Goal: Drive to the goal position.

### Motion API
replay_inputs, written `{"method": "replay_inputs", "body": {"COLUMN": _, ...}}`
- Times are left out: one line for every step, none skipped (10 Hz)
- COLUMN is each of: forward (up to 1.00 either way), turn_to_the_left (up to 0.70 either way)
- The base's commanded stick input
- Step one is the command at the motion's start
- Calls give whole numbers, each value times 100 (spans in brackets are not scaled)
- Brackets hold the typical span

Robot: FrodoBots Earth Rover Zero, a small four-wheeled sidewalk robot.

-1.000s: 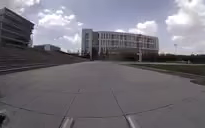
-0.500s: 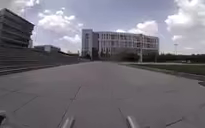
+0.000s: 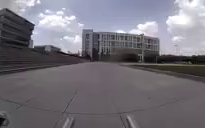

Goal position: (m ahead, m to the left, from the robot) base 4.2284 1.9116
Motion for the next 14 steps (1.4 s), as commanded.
{"method": "replay_inputs", "body": {"forward": 70, "turn_to_the_left": 0}}
{"method": "replay_inputs", "body": {"forward": 70, "turn_to_the_left": 0}}
{"method": "replay_inputs", "body": {"forward": 70, "turn_to_the_left": 0}}
{"method": "replay_inputs", "body": {"forward": 70, "turn_to_the_left": 0}}
{"method": "replay_inputs", "body": {"forward": 70, "turn_to_the_left": 0}}
{"method": "replay_inputs", "body": {"forward": 70, "turn_to_the_left": 0}}
{"method": "replay_inputs", "body": {"forward": 70, "turn_to_the_left": 0}}
{"method": "replay_inputs", "body": {"forward": 70, "turn_to_the_left": 0}}
{"method": "replay_inputs", "body": {"forward": 70, "turn_to_the_left": 0}}
{"method": "replay_inputs", "body": {"forward": 70, "turn_to_the_left": 0}}
{"method": "replay_inputs", "body": {"forward": 70, "turn_to_the_left": 0}}
{"method": "replay_inputs", "body": {"forward": 70, "turn_to_the_left": 0}}
{"method": "replay_inputs", "body": {"forward": 70, "turn_to_the_left": 0}}
{"method": "replay_inputs", "body": {"forward": 70, "turn_to_the_left": 0}}
